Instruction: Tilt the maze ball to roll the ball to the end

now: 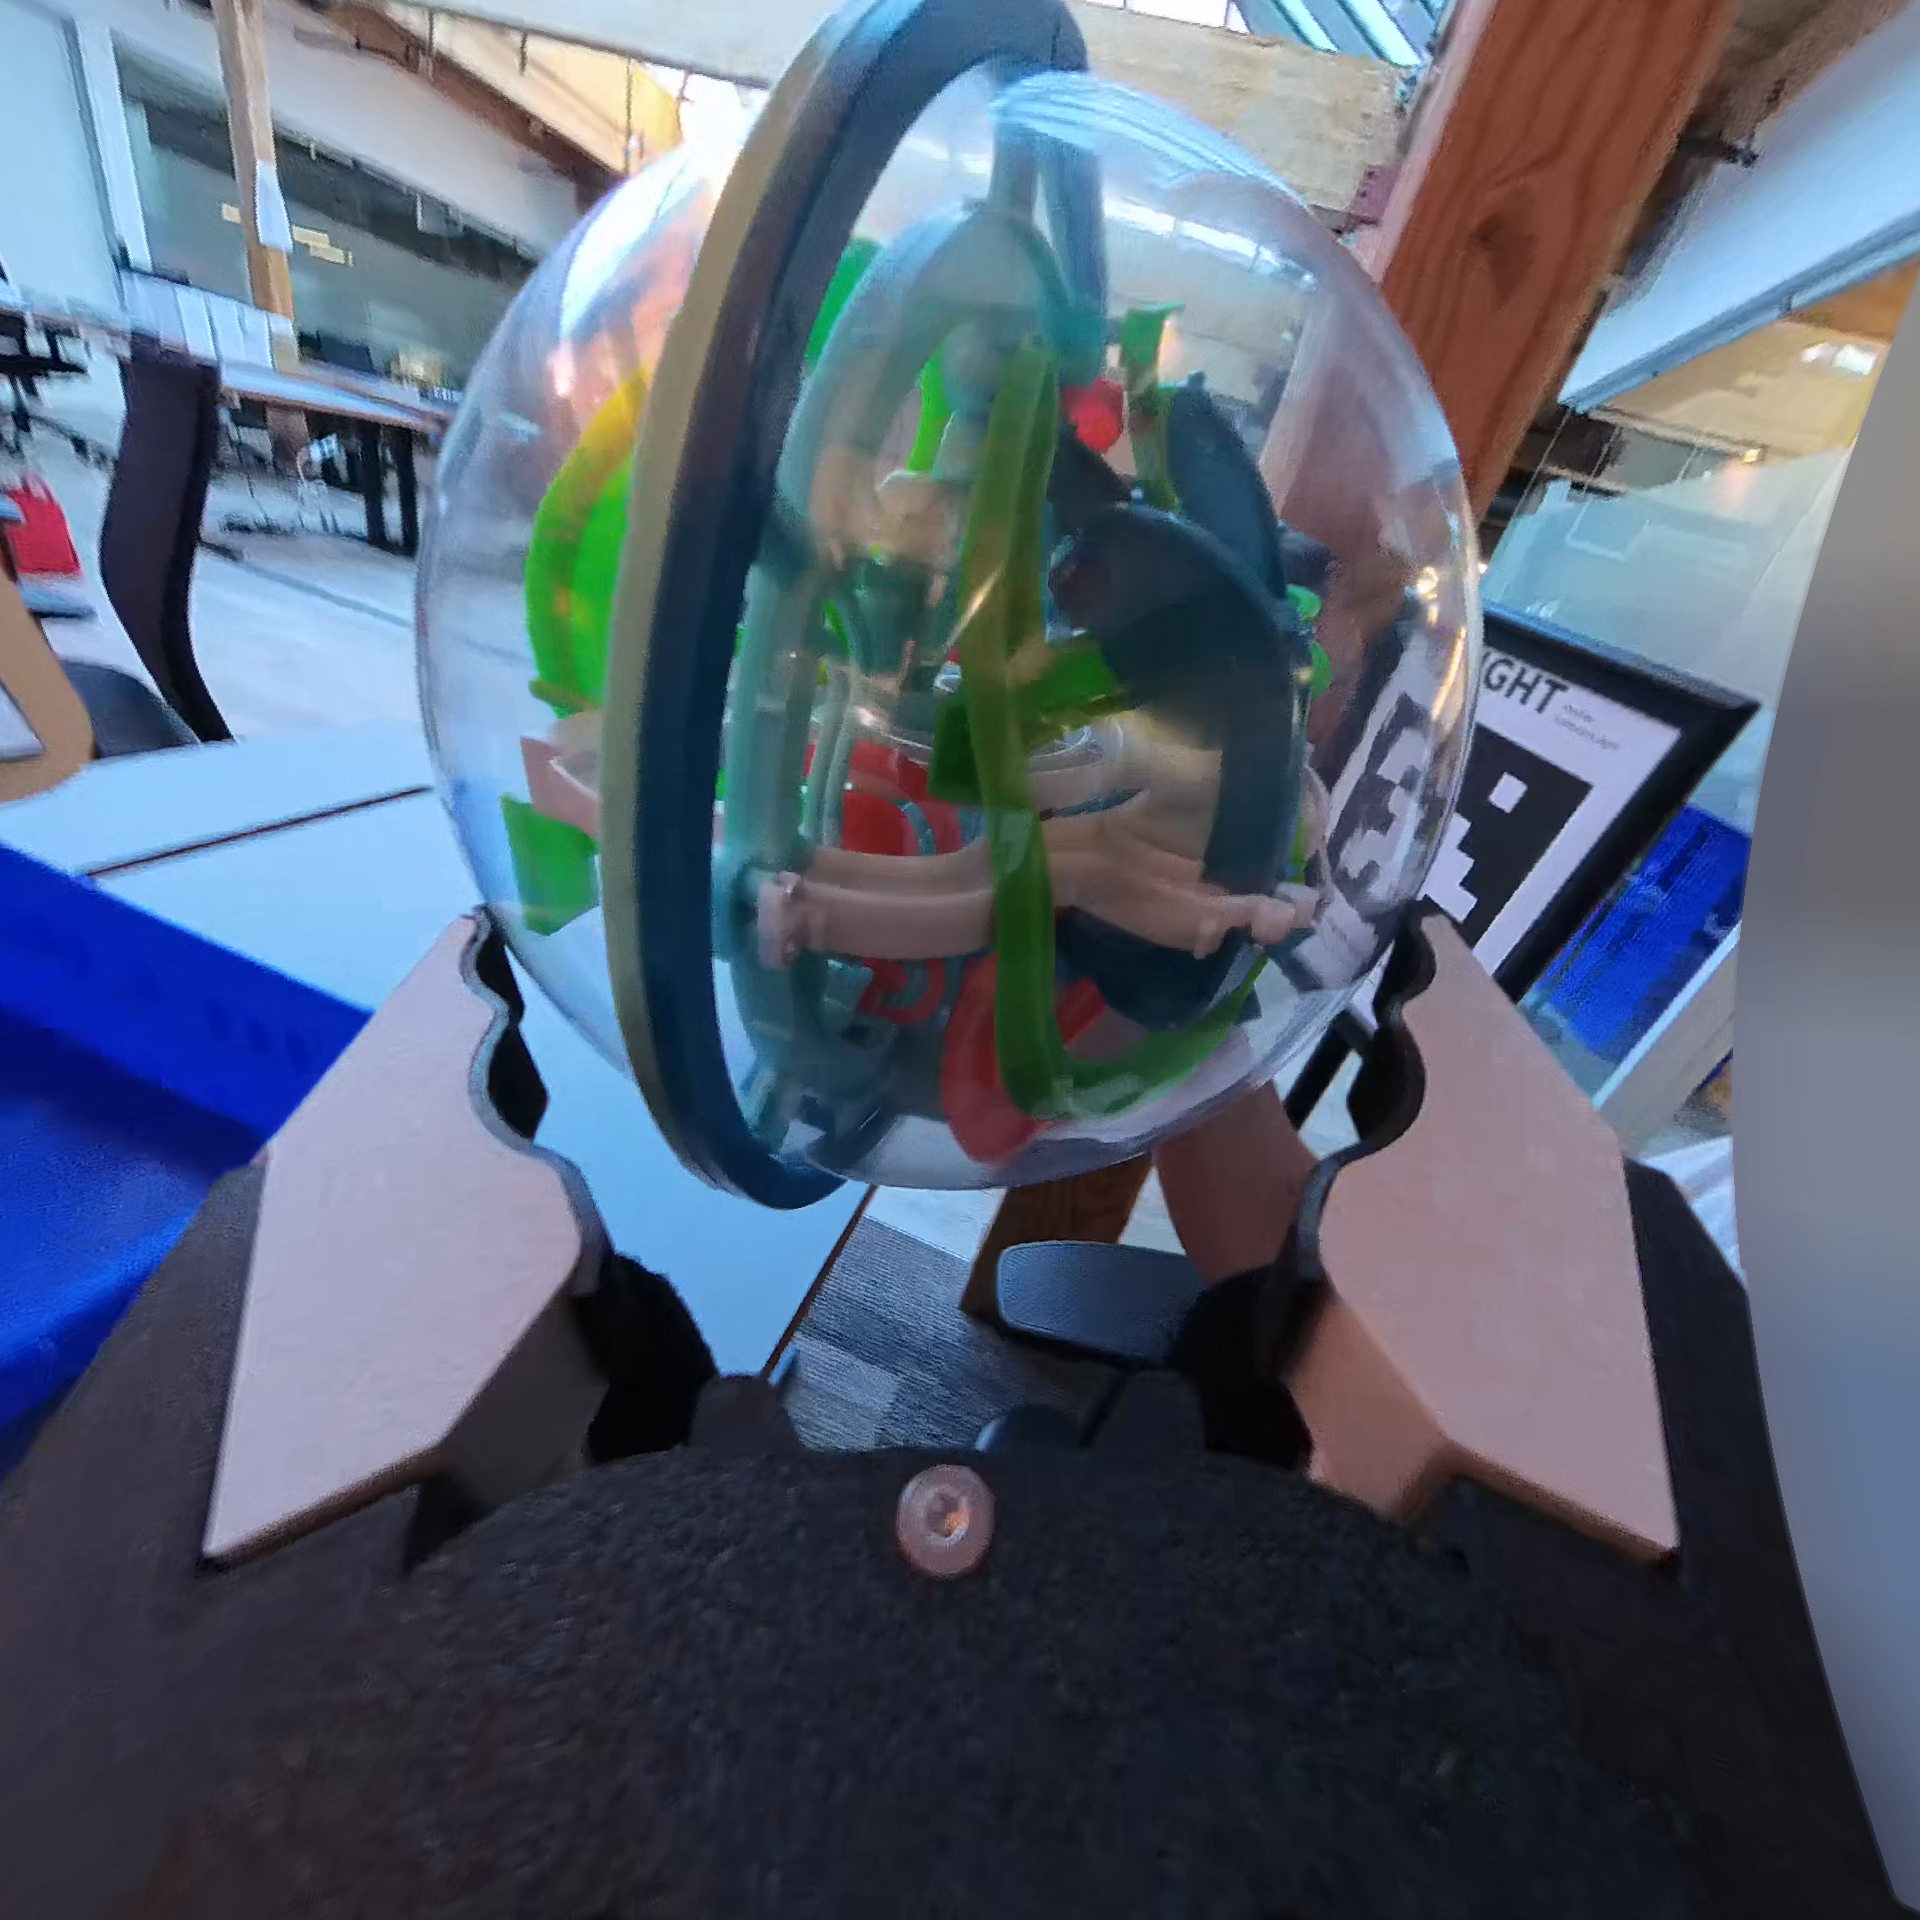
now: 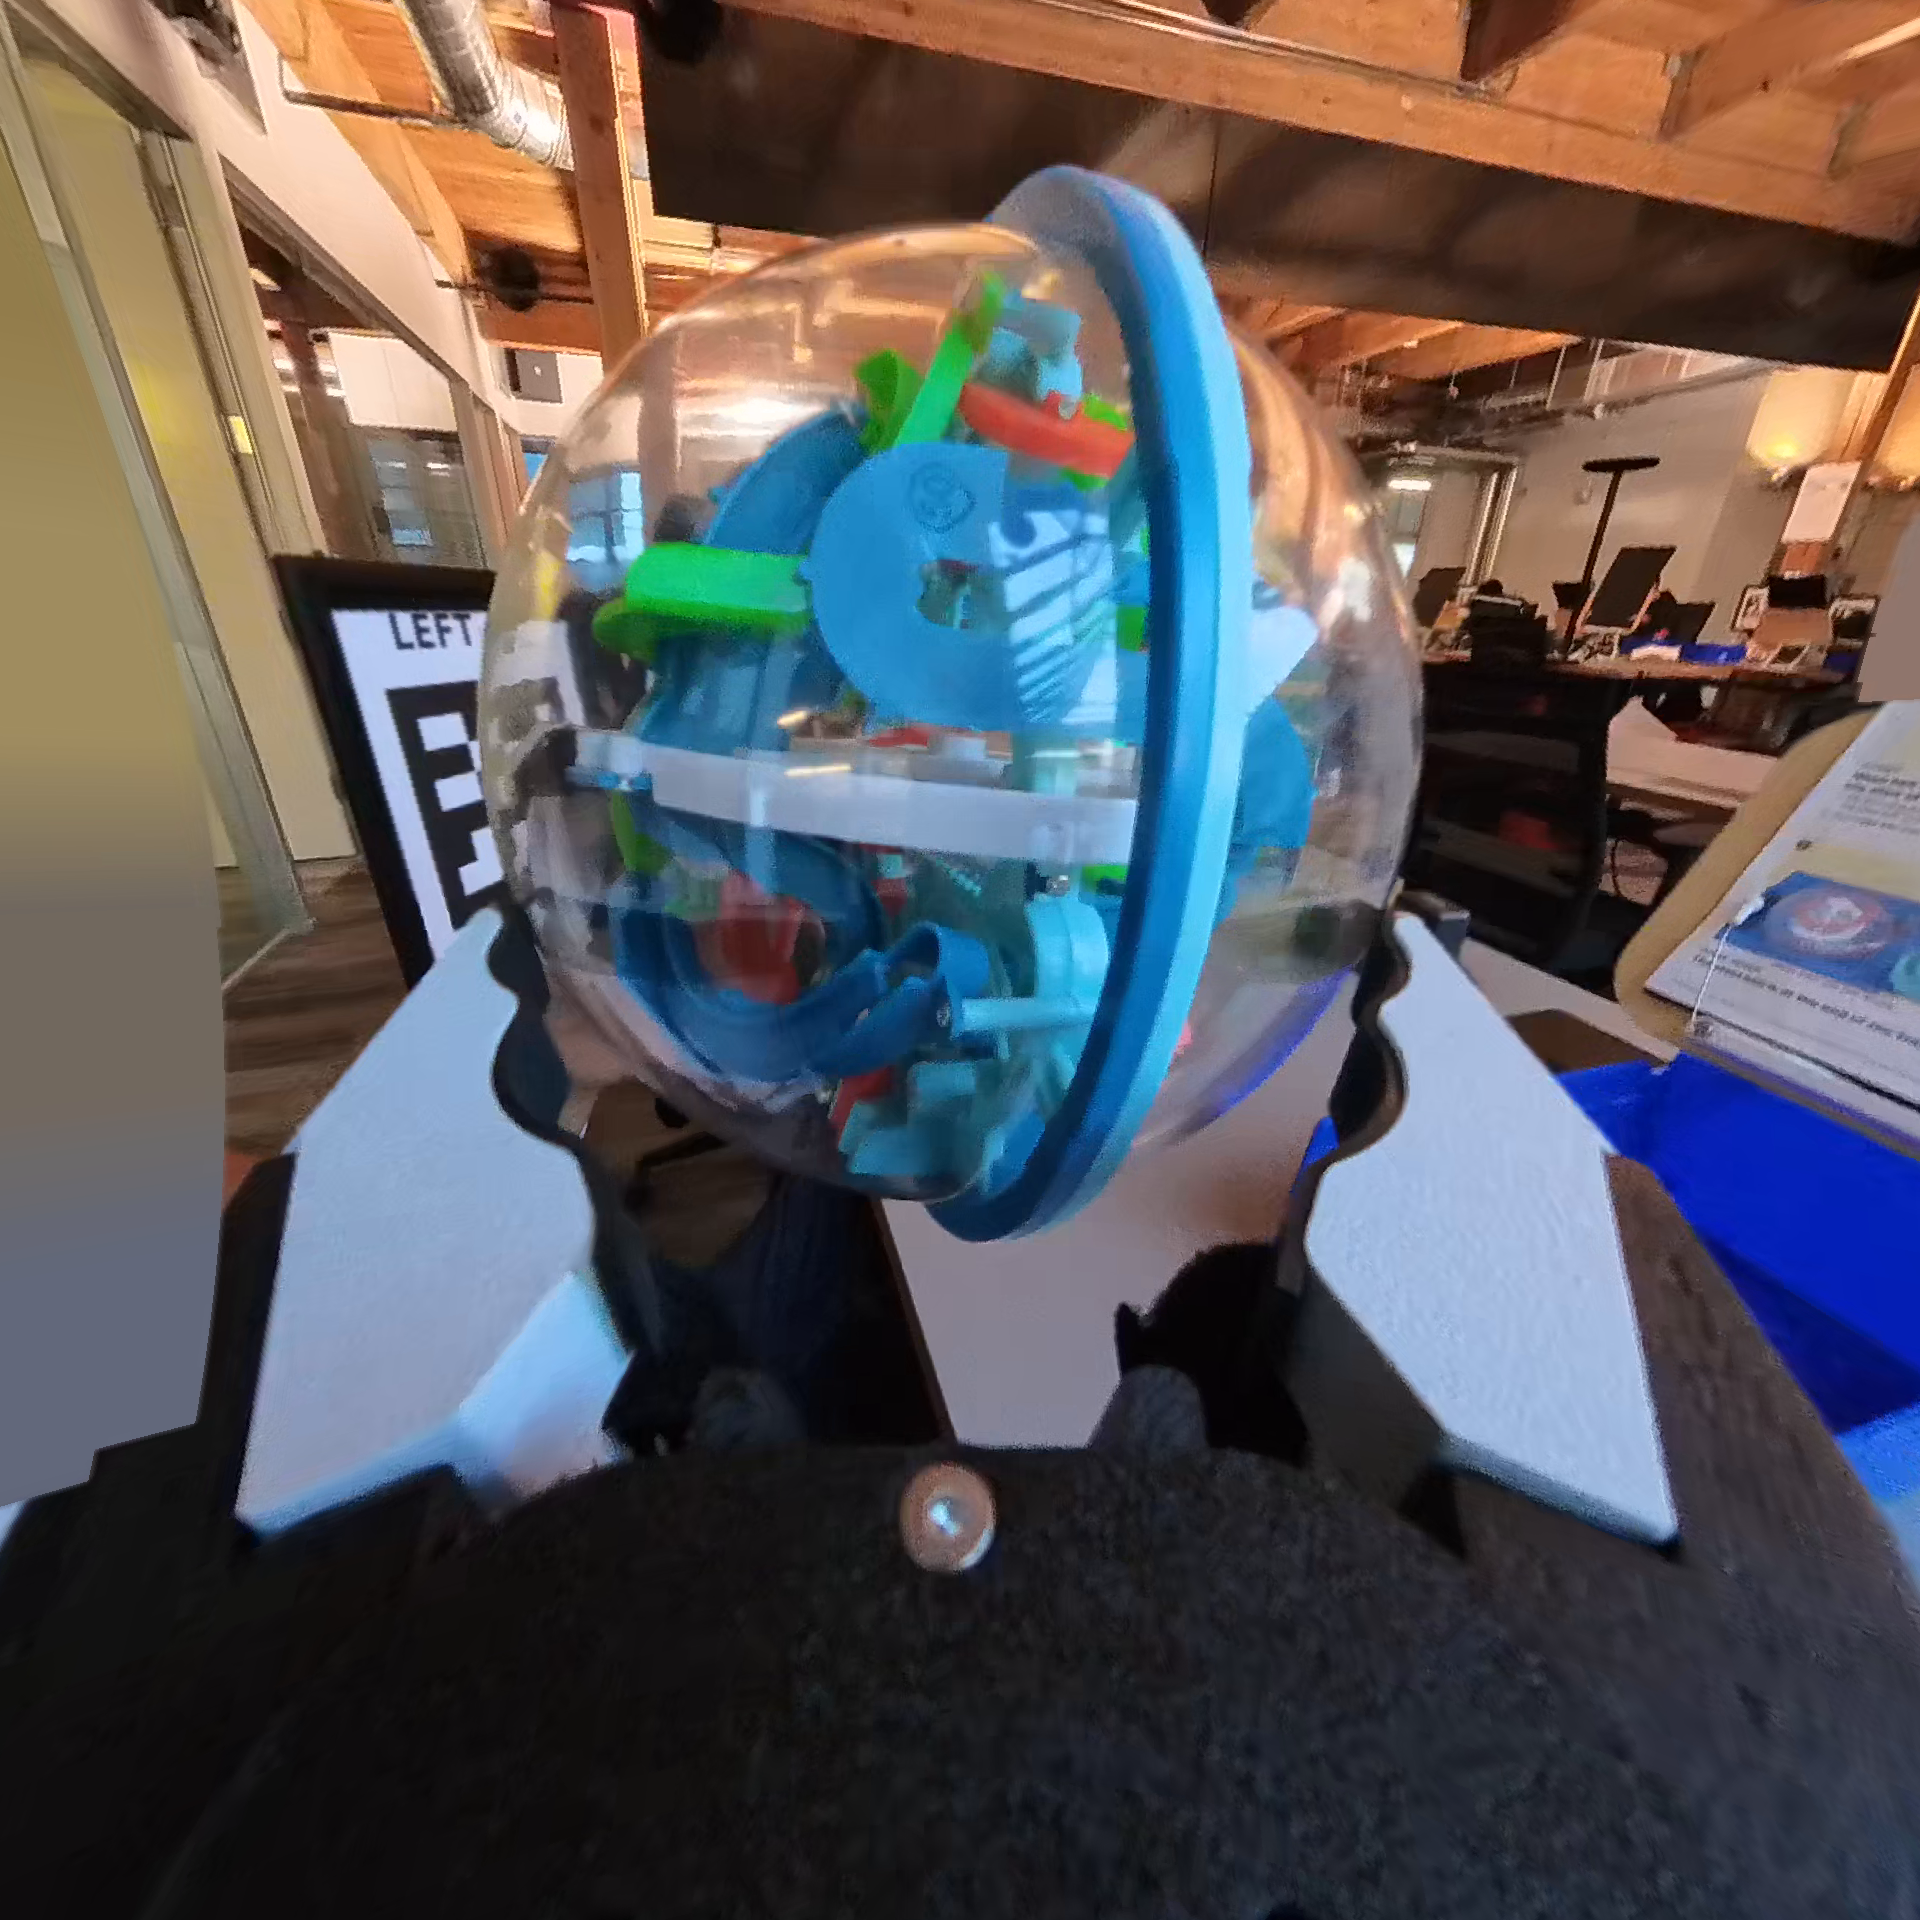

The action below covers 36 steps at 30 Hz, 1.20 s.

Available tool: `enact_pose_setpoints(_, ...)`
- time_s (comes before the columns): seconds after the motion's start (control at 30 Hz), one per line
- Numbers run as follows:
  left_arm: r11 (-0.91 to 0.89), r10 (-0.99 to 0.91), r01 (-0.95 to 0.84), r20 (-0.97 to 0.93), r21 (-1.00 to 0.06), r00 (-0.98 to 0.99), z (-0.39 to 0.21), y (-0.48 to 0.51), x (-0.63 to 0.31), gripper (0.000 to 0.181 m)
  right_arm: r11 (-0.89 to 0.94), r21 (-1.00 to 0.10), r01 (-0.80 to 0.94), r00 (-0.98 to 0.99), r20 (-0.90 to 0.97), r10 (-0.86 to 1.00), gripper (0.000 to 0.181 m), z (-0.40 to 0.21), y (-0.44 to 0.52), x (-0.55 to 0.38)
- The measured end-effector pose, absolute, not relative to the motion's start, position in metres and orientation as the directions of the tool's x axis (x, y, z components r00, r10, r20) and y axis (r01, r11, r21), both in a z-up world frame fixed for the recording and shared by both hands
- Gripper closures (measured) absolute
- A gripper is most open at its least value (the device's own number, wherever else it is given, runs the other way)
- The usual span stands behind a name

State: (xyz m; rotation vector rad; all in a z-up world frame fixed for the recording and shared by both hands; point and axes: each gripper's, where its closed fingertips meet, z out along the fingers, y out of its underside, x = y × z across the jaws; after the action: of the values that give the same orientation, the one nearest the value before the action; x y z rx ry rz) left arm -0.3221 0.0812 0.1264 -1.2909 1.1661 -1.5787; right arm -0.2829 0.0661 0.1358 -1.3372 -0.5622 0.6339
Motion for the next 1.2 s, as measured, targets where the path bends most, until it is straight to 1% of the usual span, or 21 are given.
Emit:
enact_pose_setpoints(0.1,-0.409,-0.897,-0.040,0.409,-0.912,-0.165,0.105,0.107,-0.312,0.025,-0.032,-0.987,-0.158,0.708,-0.136,0.693,0.032,0.111,0.093,-0.272)
enact_pose_setpoints(0.17,-0.500,-0.850,-0.086,0.507,-0.862,-0.144,0.085,0.126,-0.303,0.026,-0.137,-0.969,-0.206,0.700,-0.244,0.672,0.032,0.090,0.112,-0.263)
enact_pose_setpoints(0.23,-0.600,-0.780,-0.127,0.613,-0.790,-0.123,0.062,0.143,-0.294,0.025,-0.230,-0.937,-0.264,0.688,-0.350,0.636,0.032,0.069,0.131,-0.254)
enact_pose_setpoints(0.33,-0.743,-0.639,-0.178,0.763,-0.645,-0.099,0.027,0.166,-0.282,0.026,-0.350,-0.868,-0.353,0.673,-0.496,0.550,0.032,0.037,0.157,-0.241)
enact_pose_setpoints(0.4,-0.802,-0.562,-0.193,0.824,-0.565,-0.078,0.005,0.179,-0.276,0.024,-0.425,-0.814,-0.397,0.659,-0.574,0.485,0.033,0.014,0.169,-0.235)
enact_pose_setpoints(0.53,-0.846,-0.489,-0.223,0.872,-0.484,-0.036,-0.024,0.193,-0.270,0.026,-0.509,-0.740,-0.439,0.632,-0.658,0.410,0.033,-0.018,0.182,-0.230)
enact_pose_setpoints(0.63,-0.845,-0.486,-0.253,0.874,-0.471,0.000,-0.040,0.199,-0.270,0.026,-0.579,-0.694,-0.427,0.607,-0.695,0.385,0.032,-0.038,0.184,-0.231)
enact_pose_setpoints(0.8,-0.854,-0.470,-0.269,0.882,-0.446,0.031,-0.056,0.204,-0.267,0.025,-0.590,-0.673,-0.446,0.583,-0.719,0.378,0.032,-0.055,0.191,-0.228)
enact_pose_setpoints(0.9,-0.848,-0.469,-0.284,0.883,-0.448,0.009,-0.055,0.199,-0.265,0.026,-0.520,-0.722,-0.457,0.610,-0.680,0.407,0.031,-0.047,0.195,-0.224)
enact_pose_setpoints(0.97,-0.833,-0.484,-0.303,0.875,-0.464,-0.009,-0.050,0.192,-0.264,0.026,-0.455,-0.765,-0.456,0.637,-0.638,0.433,0.028,-0.036,0.196,-0.221)
enact_pose_setpoints(1.03,-0.822,-0.502,-0.302,0.865,-0.484,-0.021,-0.046,0.188,-0.262,0.026,-0.433,-0.786,-0.441,0.650,-0.613,0.449,0.027,-0.029,0.194,-0.219)
enact_pose_setpoints(1.1,-0.812,-0.522,-0.296,0.853,-0.502,-0.013,-0.045,0.188,-0.262,0.027,-0.466,-0.777,-0.423,0.648,-0.619,0.444,0.027,-0.033,0.190,-0.220)
enact_pose_setpoints(1.2,-0.811,-0.527,-0.311,0.849,-0.496,0.022,-0.057,0.192,-0.261,0.027,-0.572,-0.715,-0.403,0.625,-0.671,0.399,0.027,-0.053,0.186,-0.223)
